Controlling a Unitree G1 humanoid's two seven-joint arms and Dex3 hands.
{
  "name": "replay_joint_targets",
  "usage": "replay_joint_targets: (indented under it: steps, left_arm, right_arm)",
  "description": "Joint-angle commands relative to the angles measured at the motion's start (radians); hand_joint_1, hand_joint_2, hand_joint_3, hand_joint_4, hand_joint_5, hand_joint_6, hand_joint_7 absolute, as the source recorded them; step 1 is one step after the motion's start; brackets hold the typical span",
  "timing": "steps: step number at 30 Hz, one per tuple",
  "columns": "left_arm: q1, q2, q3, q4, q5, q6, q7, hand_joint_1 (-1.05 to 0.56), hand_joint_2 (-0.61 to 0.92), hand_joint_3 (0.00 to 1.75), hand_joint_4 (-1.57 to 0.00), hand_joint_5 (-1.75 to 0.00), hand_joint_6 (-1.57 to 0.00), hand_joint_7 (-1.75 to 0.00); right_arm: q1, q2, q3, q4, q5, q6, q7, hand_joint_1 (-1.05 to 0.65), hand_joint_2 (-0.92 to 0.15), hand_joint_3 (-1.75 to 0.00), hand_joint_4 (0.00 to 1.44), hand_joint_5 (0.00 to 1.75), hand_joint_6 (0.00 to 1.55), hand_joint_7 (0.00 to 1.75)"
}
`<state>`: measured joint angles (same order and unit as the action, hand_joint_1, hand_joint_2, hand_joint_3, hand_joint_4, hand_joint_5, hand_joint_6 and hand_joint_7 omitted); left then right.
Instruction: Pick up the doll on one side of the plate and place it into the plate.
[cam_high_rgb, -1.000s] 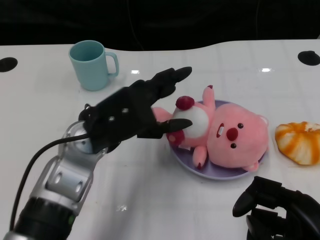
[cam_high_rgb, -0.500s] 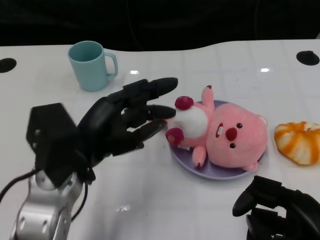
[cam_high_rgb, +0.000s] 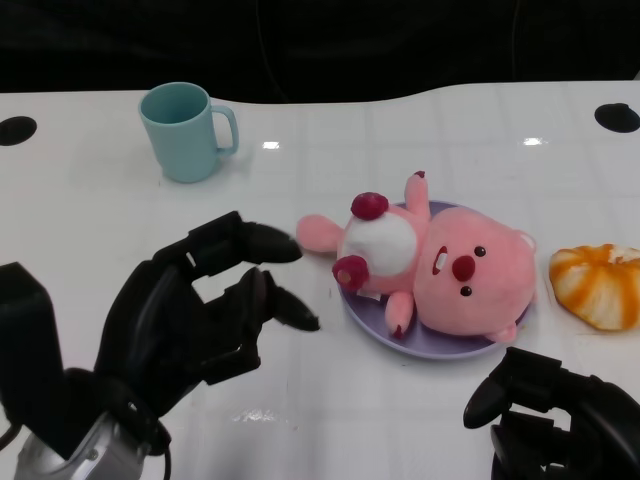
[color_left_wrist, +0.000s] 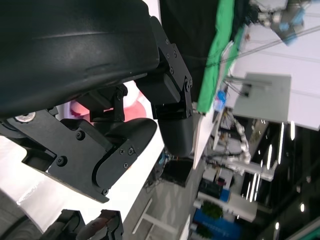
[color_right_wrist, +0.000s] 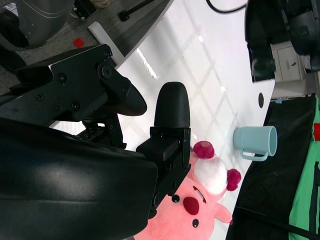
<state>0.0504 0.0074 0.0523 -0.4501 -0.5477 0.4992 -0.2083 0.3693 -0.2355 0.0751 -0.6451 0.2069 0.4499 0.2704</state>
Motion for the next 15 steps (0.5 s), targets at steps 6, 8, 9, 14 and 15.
replay_joint_targets:
  steps: [6,8,9,14,15]
  left_arm:
    - [0.080,0.056,0.045,-0.151,-0.067,0.251,0.138,-0.09,0.49,1.50,-0.93,-1.74,-0.79,-1.68]
    - [0.083,0.057,0.065,-0.175,-0.092,0.322,0.176,-0.08,0.49,1.50,-0.91,-1.75,-0.76,-1.73]
    - [0.088,0.055,0.075,-0.184,-0.106,0.349,0.190,-0.08,0.50,1.50,-0.90,-1.75,-0.74,-1.74]
    - [0.128,0.051,0.097,-0.216,-0.148,0.401,0.211,-0.07,0.54,1.47,-0.87,-1.75,-0.70,-1.75]
    - [0.138,0.050,0.095,-0.222,-0.149,0.407,0.217,-0.08,0.54,1.46,-0.86,-1.75,-0.69,-1.75]
  right_arm:
    - [-0.002,-0.007,-0.006,-0.004,0.000,0.006,-0.004,-0.07,-0.68,-1.13,0.67,1.75,0.50,1.55]
    - [-0.002,-0.005,-0.006,-0.004,0.002,0.006,-0.005,-0.07,-0.68,-1.13,0.67,1.75,0.50,1.54]
    - [-0.002,-0.005,-0.006,-0.005,0.003,0.007,-0.005,-0.07,-0.68,-1.13,0.67,1.75,0.50,1.54]
    - [-0.002,-0.005,-0.008,-0.012,0.004,0.015,-0.009,-0.08,-0.68,-1.12,0.67,1.75,0.50,1.54]
    - [-0.002,-0.006,-0.008,-0.013,0.003,0.015,-0.010,-0.08,-0.68,-1.11,0.67,1.75,0.50,1.54]
